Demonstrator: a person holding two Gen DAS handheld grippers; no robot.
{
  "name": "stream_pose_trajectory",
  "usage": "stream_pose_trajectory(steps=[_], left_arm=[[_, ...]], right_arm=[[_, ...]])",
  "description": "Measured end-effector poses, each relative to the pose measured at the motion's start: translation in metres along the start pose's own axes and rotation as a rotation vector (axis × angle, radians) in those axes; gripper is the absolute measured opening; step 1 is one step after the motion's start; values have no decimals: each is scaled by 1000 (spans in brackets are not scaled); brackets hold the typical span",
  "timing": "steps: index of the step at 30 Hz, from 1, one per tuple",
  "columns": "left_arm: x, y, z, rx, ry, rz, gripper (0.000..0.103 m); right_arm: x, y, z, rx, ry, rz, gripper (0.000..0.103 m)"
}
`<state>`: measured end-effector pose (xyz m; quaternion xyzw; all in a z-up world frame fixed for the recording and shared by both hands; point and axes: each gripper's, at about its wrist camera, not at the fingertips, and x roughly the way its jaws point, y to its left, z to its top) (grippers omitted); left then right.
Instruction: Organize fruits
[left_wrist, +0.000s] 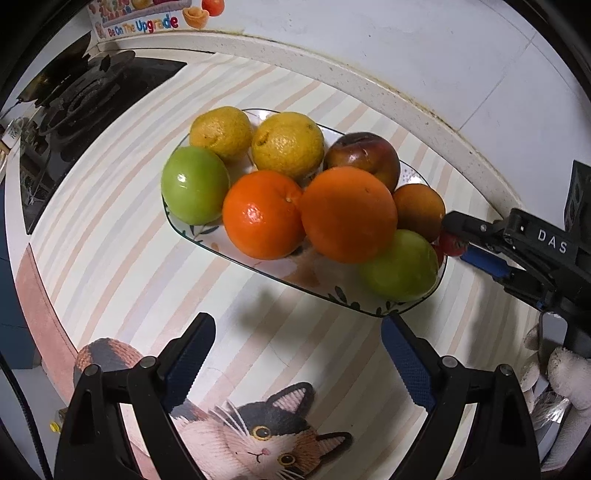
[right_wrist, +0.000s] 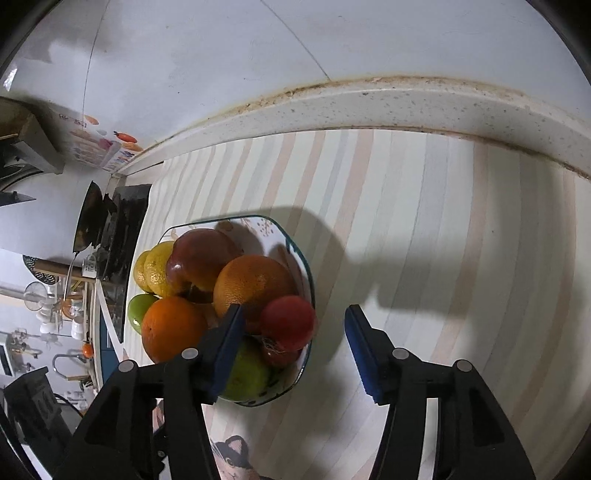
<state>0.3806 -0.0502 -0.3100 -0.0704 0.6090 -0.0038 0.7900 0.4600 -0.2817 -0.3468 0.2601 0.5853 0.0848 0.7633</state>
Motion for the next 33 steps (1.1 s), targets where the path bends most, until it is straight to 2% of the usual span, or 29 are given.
stream_pose_trajectory(steps=[1, 2, 4, 7, 10, 14, 22, 31, 33], left_arm=[[0, 0, 1, 0, -1, 3, 92], [-3, 1, 1, -1, -6, 5, 92], [-8, 2, 0, 0, -18, 14, 92], [-22, 4, -3, 7, -42, 42, 92], [-38, 7, -6, 15, -72, 66, 92], [-67, 8, -14, 40, -116, 92, 92], [-141, 13, -41, 93, -215, 93, 92], [-227, 23, -93, 123, -303, 37, 92], [-244, 23, -106, 138, -317, 45, 92]], right_arm=[[-3, 1, -1, -7, -9, -13, 63], [-15, -1, -4, -25, -19, -38, 76], [-29, 11, -12, -96, -54, -120, 92], [-47, 38, -33, -227, -83, -256, 93], [-66, 57, -58, -294, -98, -298, 96], [-91, 71, -83, -321, -123, -324, 97], [-168, 97, -134, -330, -207, -340, 97], [-249, 139, -210, -379, -274, -344, 97], [-268, 147, -227, -386, -293, -338, 97]])
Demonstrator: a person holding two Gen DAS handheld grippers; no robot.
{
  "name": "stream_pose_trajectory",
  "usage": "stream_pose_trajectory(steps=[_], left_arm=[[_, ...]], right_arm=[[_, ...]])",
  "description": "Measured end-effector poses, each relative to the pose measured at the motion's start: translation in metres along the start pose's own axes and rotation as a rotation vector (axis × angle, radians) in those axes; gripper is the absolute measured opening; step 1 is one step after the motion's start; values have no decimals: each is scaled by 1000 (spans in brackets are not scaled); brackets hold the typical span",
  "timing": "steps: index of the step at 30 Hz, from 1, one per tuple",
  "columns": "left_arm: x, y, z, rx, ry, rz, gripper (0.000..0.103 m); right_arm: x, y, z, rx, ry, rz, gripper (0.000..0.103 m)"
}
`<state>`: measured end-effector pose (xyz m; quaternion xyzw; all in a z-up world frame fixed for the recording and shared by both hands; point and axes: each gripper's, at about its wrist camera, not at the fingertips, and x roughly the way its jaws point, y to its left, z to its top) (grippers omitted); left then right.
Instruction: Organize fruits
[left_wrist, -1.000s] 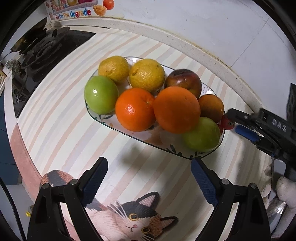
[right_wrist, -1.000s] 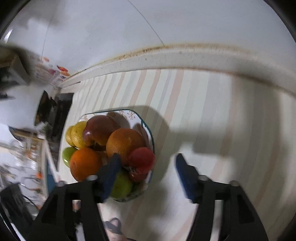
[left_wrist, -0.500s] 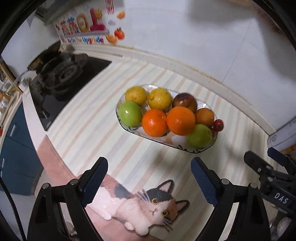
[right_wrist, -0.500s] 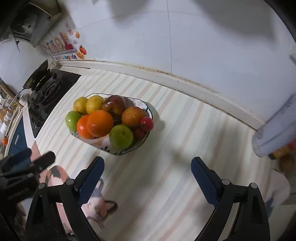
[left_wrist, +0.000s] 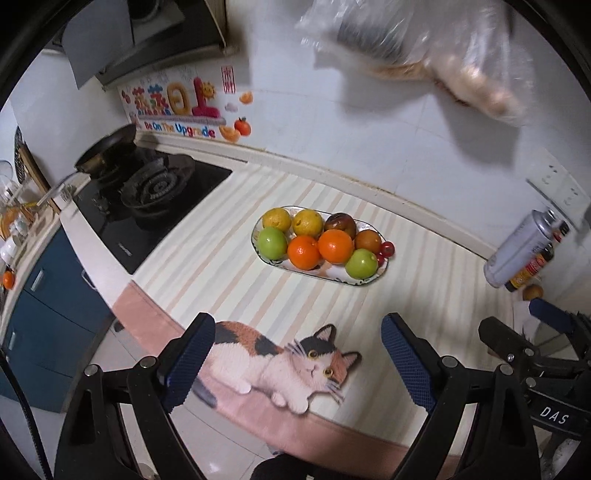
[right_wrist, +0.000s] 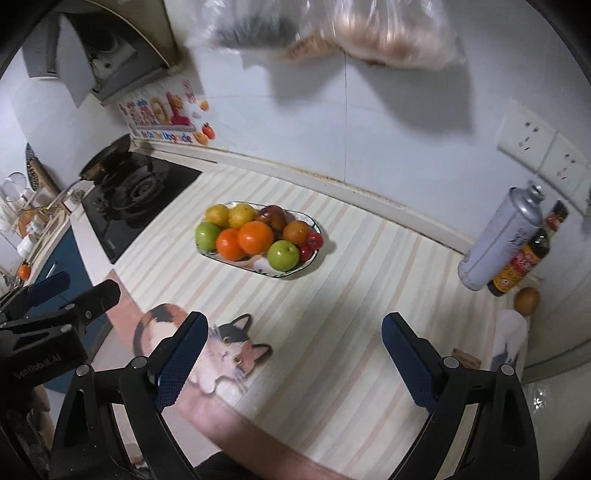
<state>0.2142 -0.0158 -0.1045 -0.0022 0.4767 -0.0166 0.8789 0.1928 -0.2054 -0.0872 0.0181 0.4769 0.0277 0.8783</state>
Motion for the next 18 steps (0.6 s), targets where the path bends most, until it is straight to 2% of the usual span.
stream_pose_trajectory(steps=[7, 18], left_arm=[[-58, 0, -19, 21, -51, -1, 92], [-100, 11, -33, -12, -94, -12, 92]], right_arm=[[-66, 13, -14, 3, -60, 9, 97], [-129, 20, -30, 4, -117, 13, 98]])
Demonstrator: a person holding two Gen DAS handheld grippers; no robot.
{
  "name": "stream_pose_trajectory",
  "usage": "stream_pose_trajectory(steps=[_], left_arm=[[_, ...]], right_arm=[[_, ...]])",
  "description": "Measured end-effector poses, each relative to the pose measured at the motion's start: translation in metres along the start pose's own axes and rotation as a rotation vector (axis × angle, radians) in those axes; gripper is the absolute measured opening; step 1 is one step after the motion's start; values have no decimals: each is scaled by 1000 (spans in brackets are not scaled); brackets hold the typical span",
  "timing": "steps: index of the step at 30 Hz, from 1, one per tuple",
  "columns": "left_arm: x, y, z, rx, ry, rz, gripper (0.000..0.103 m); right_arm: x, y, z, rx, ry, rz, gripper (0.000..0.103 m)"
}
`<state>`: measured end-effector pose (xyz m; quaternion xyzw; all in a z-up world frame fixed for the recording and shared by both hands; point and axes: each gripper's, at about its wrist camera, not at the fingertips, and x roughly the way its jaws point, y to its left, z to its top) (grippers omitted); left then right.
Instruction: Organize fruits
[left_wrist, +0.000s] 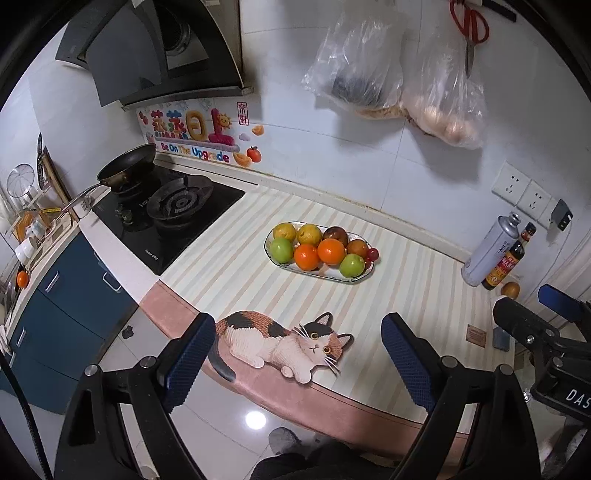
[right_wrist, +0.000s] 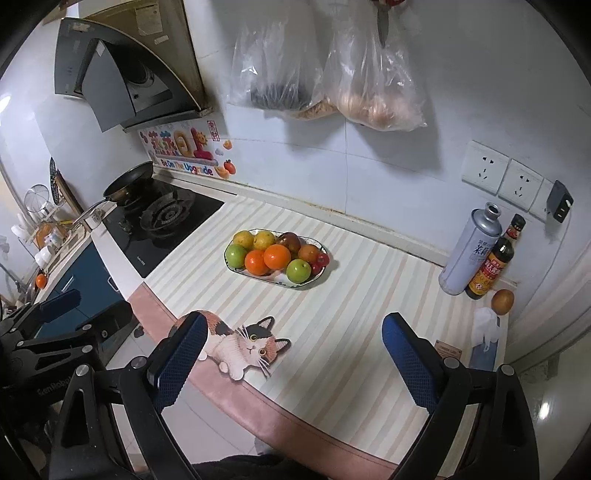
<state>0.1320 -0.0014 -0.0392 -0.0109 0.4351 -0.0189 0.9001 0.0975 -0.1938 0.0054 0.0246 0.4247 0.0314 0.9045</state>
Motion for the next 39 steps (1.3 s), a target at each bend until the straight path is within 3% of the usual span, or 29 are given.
stream_pose_trajectory(steps=[14, 30, 39], left_arm=[[-2, 0, 7, 4, -36, 21, 92], [79, 9, 48, -8, 29, 83, 92], [114, 8, 62, -1, 64, 98, 92]], right_arm=[[-6, -3, -3, 9, -7, -8, 98], [88, -14, 49, 26, 43, -44, 98], [134, -19, 59, 36, 91, -71, 98]])
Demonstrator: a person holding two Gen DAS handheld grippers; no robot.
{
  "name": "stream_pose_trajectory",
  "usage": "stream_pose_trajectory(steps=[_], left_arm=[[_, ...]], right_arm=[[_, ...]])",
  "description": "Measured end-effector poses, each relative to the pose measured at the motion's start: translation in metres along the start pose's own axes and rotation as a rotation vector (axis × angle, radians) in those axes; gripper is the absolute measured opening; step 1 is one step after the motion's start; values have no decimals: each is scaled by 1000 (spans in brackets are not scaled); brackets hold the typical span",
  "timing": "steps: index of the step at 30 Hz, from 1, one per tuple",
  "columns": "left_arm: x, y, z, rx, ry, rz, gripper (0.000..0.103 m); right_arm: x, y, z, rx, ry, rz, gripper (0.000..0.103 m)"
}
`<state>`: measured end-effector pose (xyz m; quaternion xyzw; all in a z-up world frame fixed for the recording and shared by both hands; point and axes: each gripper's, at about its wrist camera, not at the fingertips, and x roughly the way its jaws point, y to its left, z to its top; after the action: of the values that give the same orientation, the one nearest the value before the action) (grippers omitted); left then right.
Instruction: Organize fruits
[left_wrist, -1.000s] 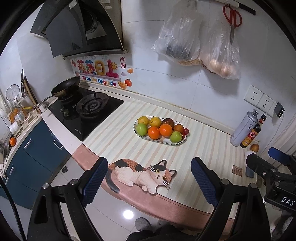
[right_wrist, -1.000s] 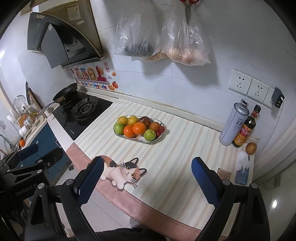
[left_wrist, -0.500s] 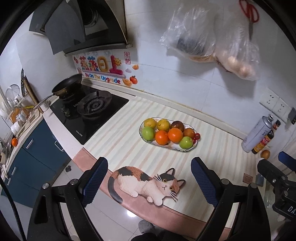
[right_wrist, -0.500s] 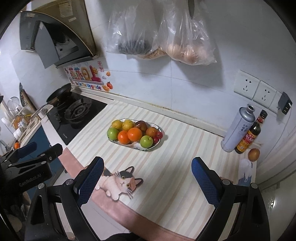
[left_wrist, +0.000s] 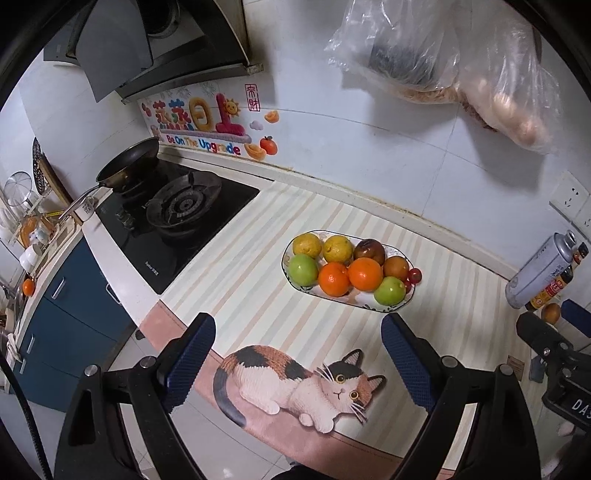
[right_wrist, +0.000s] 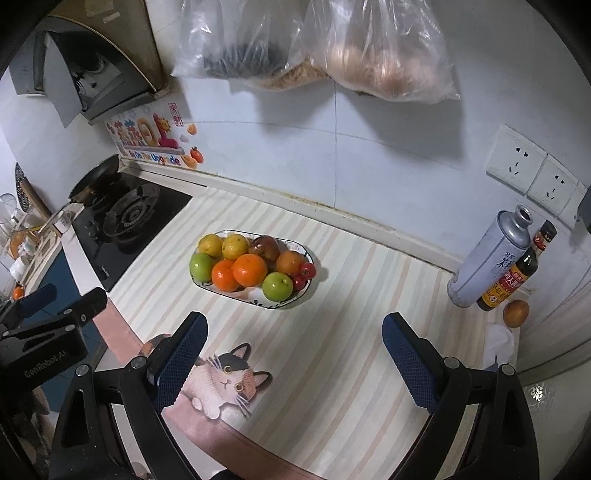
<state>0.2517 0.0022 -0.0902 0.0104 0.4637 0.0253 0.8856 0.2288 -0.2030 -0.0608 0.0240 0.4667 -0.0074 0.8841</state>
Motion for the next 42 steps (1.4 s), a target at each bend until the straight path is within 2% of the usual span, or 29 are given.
stream_pose_trajectory(steps=[16, 21, 23, 42], left_arm=[[10, -4, 8, 0, 9, -14, 92], [12, -3, 5, 3, 3, -1, 92], [12, -3, 5, 10, 1, 4, 103], [5, 1, 0, 1, -10, -17, 103]], right_arm=[[15, 0, 2, 0, 28, -4, 98], [15, 2, 2, -3, 26, -10, 101], [14, 3, 1, -3, 22, -14, 102], [2, 4, -3, 6, 0, -27, 102]])
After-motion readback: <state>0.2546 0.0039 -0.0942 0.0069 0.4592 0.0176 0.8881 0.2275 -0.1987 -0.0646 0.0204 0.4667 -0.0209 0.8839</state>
